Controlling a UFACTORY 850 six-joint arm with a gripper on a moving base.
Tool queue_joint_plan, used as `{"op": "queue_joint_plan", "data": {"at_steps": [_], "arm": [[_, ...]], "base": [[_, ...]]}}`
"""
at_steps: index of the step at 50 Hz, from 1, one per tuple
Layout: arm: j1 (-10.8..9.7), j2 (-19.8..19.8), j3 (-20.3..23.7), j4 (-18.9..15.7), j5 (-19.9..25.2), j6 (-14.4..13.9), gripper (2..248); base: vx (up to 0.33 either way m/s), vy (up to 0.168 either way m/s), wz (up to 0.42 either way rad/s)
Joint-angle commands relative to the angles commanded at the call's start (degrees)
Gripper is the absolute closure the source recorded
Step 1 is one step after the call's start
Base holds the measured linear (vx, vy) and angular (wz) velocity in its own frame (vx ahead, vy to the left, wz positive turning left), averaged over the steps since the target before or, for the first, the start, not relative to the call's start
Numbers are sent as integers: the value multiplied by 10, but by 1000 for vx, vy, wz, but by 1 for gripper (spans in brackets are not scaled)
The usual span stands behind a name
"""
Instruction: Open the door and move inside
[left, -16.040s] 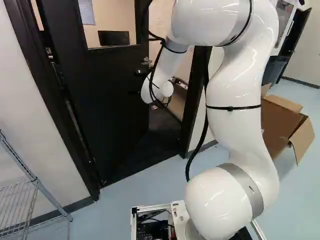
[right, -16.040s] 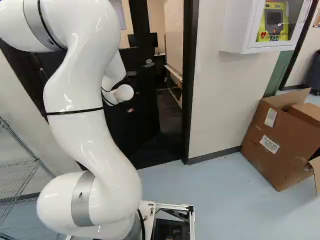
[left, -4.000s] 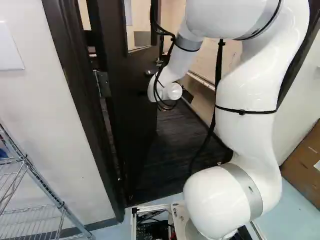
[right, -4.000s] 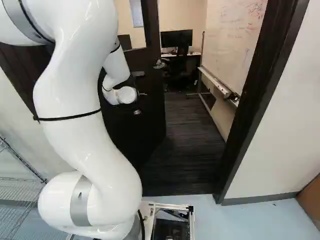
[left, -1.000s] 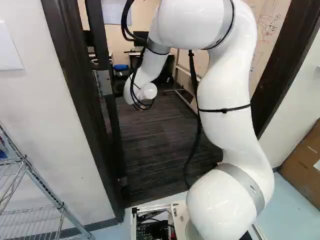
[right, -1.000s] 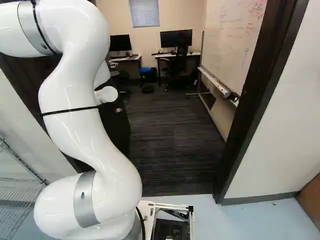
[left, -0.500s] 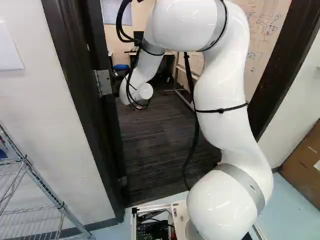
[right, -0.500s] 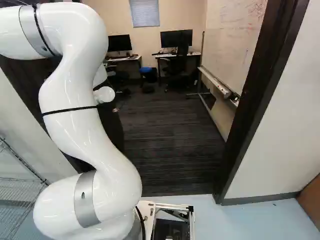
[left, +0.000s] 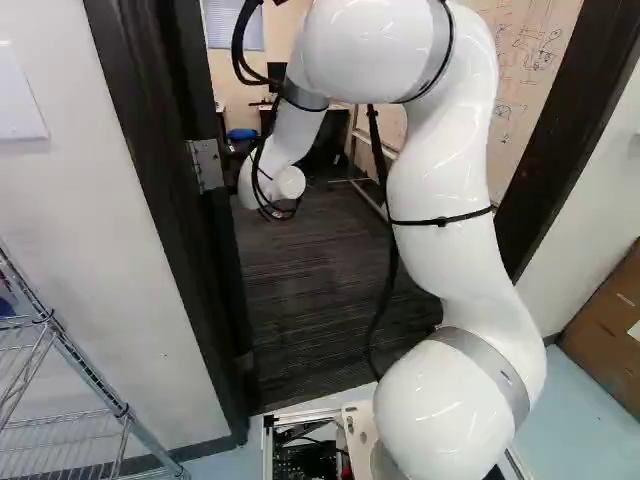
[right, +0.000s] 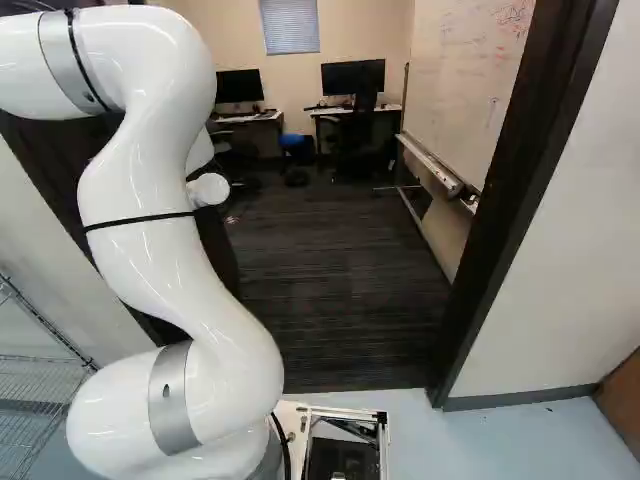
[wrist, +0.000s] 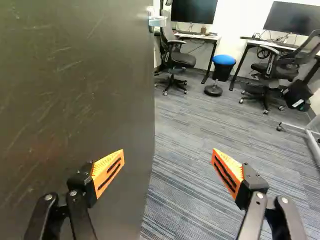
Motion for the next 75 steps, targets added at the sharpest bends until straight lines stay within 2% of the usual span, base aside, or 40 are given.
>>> {"op": "queue_joint_plan", "data": {"at_steps": [31, 75], "arm": [[-43, 33, 42, 1, 0, 0, 3], [-109, 78, 98, 54, 0, 0, 3]], "base": [[0, 0, 0], [0, 0, 0]]}}
